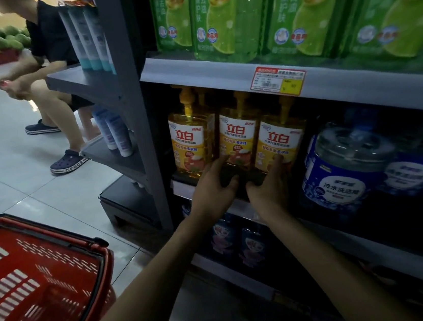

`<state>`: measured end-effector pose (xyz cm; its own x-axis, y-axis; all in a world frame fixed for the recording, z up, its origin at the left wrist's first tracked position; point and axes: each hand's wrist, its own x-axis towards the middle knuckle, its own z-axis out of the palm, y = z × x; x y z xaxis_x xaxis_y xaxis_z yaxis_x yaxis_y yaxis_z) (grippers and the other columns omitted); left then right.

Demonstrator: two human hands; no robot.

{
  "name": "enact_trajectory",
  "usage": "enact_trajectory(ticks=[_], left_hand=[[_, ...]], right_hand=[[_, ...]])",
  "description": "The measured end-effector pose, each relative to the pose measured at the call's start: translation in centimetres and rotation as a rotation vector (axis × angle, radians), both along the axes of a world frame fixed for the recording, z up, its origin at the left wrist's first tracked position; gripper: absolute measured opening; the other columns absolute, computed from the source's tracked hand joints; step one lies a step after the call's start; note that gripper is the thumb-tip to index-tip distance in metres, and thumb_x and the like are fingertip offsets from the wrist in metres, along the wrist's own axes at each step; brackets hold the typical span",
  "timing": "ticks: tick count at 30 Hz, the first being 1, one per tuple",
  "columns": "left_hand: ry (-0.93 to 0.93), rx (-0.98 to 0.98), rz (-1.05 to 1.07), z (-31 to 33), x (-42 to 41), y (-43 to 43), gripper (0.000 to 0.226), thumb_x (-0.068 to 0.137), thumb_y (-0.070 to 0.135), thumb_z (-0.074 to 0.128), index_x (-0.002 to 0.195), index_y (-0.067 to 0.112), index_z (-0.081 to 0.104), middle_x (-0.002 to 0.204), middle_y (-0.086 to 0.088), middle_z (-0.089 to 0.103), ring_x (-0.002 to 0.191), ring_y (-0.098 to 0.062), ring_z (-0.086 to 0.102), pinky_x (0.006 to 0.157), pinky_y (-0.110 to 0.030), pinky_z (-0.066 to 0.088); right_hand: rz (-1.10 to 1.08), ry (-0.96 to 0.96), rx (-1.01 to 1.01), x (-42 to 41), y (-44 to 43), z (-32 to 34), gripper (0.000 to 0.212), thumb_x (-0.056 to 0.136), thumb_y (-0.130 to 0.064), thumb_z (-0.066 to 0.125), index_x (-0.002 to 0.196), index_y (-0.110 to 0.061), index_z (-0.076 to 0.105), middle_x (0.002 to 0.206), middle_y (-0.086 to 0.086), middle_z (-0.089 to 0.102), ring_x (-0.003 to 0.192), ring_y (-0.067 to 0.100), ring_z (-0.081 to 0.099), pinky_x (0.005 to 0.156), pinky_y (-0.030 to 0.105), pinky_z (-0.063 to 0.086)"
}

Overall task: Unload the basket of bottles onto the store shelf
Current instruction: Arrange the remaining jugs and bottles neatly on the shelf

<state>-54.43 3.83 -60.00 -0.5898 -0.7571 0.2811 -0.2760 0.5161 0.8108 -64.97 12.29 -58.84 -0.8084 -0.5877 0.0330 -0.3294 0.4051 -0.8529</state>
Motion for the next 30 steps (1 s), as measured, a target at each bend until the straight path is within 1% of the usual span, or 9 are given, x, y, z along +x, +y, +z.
enact_trajectory(ticks=[2, 4, 6, 9, 11, 16, 19, 26, 30], left_hand=[[0.088, 0.125, -0.042, 0.5, -1.6, 0.8, 0.055, 0.096, 0.034, 0.063, 0.148, 0.033, 0.047, 0.139, 0.002, 0.063, 0.126, -0.016, 0.061, 0.104, -0.046, 0.054], [0.159, 0.243, -0.100, 0.8, -2.9, 1.3, 0.049, 0.099, 0.021, 0.064, 0.146, 0.027, 0.051, 0.136, 0.000, 0.066, 0.127, -0.016, 0.061, 0.106, -0.043, 0.054], [0.192, 0.299, -0.122, 1.0, -4.1, 1.6, 0.045, 0.100, 0.020, 0.064, 0.143, 0.025, 0.052, 0.134, 0.001, 0.065, 0.126, -0.014, 0.060, 0.107, -0.042, 0.053], [0.239, 0.358, -0.134, 1.1, -5.6, 1.8, 0.039, 0.101, 0.019, 0.065, 0.138, 0.024, 0.056, 0.124, 0.011, 0.064, 0.120, -0.007, 0.059, 0.109, -0.039, 0.051], [0.247, 0.373, -0.128, 1.2, -6.4, 2.0, 0.040, 0.101, 0.016, 0.064, 0.140, 0.022, 0.056, 0.123, 0.011, 0.063, 0.120, -0.008, 0.057, 0.110, -0.041, 0.050], [0.258, 0.404, -0.146, 0.9, -7.6, 2.2, 0.046, 0.101, 0.015, 0.062, 0.145, 0.022, 0.053, 0.137, 0.005, 0.062, 0.129, -0.012, 0.057, 0.110, -0.042, 0.050], [0.276, 0.413, -0.134, 0.7, -8.0, 2.2, 0.049, 0.100, 0.014, 0.062, 0.148, 0.021, 0.051, 0.140, 0.001, 0.062, 0.130, -0.013, 0.058, 0.110, -0.042, 0.050], [0.298, 0.418, -0.144, 0.7, -8.0, 2.5, 0.047, 0.101, 0.012, 0.062, 0.146, 0.017, 0.051, 0.134, 0.003, 0.064, 0.122, -0.005, 0.060, 0.098, -0.025, 0.051], [0.281, 0.416, -0.164, 0.7, -7.9, 2.6, 0.046, 0.101, 0.010, 0.061, 0.145, 0.019, 0.052, 0.129, 0.009, 0.064, 0.117, 0.003, 0.060, 0.091, -0.014, 0.050]], right_hand=[[-0.029, -0.048, -0.021, -1.1, 0.1, -0.4, 0.108, 0.092, -0.017, 0.069, 0.163, -0.028, -0.012, 0.171, 0.008, 0.010, 0.155, 0.033, 0.021, 0.120, 0.053, 0.033], [-0.043, -0.094, -0.049, -1.6, 0.4, -0.5, 0.111, 0.088, -0.022, 0.071, 0.162, -0.031, -0.011, 0.168, 0.008, 0.022, 0.151, 0.033, 0.031, 0.117, 0.053, 0.038], [-0.049, -0.116, -0.066, -1.9, 0.6, -0.5, 0.109, 0.083, -0.027, 0.071, 0.161, -0.036, -0.005, 0.162, 0.008, 0.034, 0.143, 0.034, 0.042, 0.112, 0.053, 0.044], [-0.065, -0.094, -0.093, -2.2, 0.8, -0.8, 0.102, 0.085, -0.022, 0.072, 0.161, -0.035, 0.004, 0.160, 0.006, 0.038, 0.142, 0.031, 0.044, 0.113, 0.051, 0.044], [-0.077, -0.078, -0.119, -2.3, 1.1, -0.9, 0.098, 0.087, -0.020, 0.072, 0.161, -0.035, 0.009, 0.160, 0.004, 0.038, 0.144, 0.030, 0.043, 0.114, 0.051, 0.042], [-0.080, -0.112, -0.202, -3.1, 1.5, -1.0, 0.097, 0.089, -0.006, 0.070, 0.161, -0.036, 0.013, 0.159, -0.001, 0.042, 0.143, 0.023, 0.044, 0.111, 0.040, 0.040], [-0.060, -0.101, -0.186, -3.3, 1.3, -1.2, 0.097, 0.088, -0.009, 0.071, 0.161, -0.038, 0.013, 0.159, -0.002, 0.042, 0.144, 0.023, 0.042, 0.114, 0.042, 0.039], [-0.048, -0.072, -0.103, -3.6, 0.9, -1.5, 0.099, 0.088, -0.014, 0.069, 0.161, -0.038, 0.007, 0.164, 0.001, 0.033, 0.148, 0.028, 0.037, 0.116, 0.051, 0.040], [-0.044, -0.067, -0.078, -3.5, 1.1, -1.3, 0.099, 0.090, -0.014, 0.068, 0.161, -0.040, 0.004, 0.165, 0.001, 0.031, 0.148, 0.030, 0.037, 0.115, 0.051, 0.042]])
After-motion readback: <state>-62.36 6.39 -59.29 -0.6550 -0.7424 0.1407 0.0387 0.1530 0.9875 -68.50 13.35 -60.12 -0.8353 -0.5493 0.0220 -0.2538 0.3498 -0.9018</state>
